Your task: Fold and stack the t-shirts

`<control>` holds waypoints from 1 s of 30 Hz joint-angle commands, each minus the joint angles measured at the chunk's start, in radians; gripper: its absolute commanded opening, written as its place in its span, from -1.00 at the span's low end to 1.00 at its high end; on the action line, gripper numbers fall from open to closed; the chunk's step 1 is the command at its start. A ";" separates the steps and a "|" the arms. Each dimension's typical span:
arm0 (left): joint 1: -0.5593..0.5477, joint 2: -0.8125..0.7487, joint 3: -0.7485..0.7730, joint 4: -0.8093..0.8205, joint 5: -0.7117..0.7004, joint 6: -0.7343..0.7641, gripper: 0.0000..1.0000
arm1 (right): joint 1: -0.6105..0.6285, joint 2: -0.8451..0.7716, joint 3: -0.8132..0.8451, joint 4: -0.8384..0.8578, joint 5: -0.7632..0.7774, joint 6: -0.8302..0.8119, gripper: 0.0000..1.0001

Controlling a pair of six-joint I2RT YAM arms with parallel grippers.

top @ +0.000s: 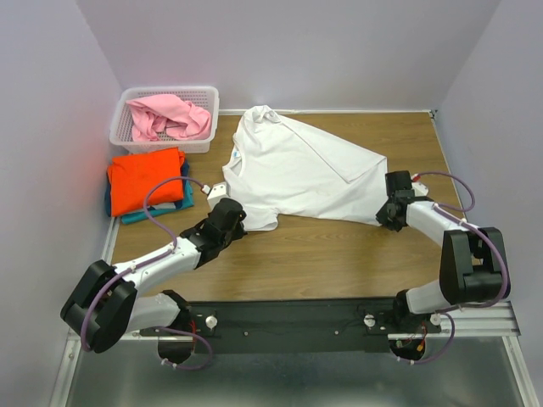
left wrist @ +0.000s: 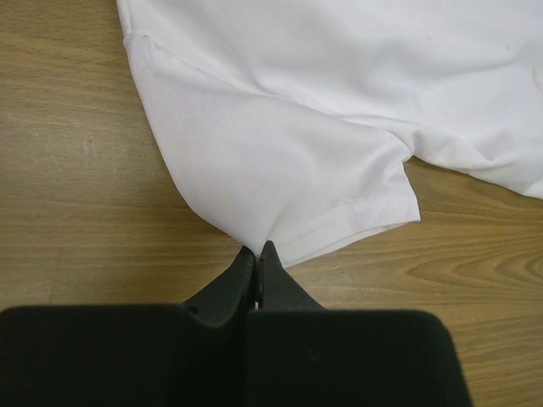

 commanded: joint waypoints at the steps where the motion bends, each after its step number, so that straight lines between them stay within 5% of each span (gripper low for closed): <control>1: -0.003 -0.017 -0.005 -0.011 -0.054 0.007 -1.00 | -0.001 0.020 0.009 -0.001 0.033 0.000 -0.72; 5: -0.005 -0.029 0.003 -0.031 -0.066 0.001 -1.00 | -0.002 0.002 0.019 0.012 0.012 -0.020 -0.98; 17: -0.003 -0.259 0.204 -0.240 -0.298 -0.056 -1.00 | -0.001 -0.357 0.118 -0.002 -0.048 -0.069 -0.99; 30: -0.003 -0.534 0.497 -0.109 -0.350 0.203 -1.00 | -0.001 -0.586 0.478 -0.142 -0.016 -0.135 -0.99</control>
